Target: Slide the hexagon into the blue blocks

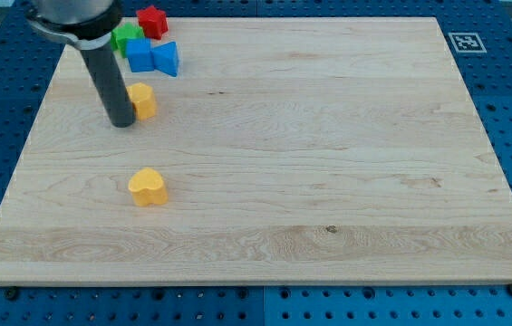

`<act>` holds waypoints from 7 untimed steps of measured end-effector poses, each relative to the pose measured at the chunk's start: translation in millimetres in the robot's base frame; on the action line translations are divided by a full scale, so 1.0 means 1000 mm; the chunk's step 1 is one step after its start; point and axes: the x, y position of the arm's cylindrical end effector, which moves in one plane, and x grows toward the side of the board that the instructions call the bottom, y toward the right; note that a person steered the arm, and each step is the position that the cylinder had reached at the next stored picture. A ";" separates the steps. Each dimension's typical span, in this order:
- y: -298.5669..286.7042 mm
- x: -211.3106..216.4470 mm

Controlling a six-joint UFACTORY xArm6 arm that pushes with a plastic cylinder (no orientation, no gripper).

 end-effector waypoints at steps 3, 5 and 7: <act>0.033 -0.026; 0.031 -0.045; 0.022 -0.071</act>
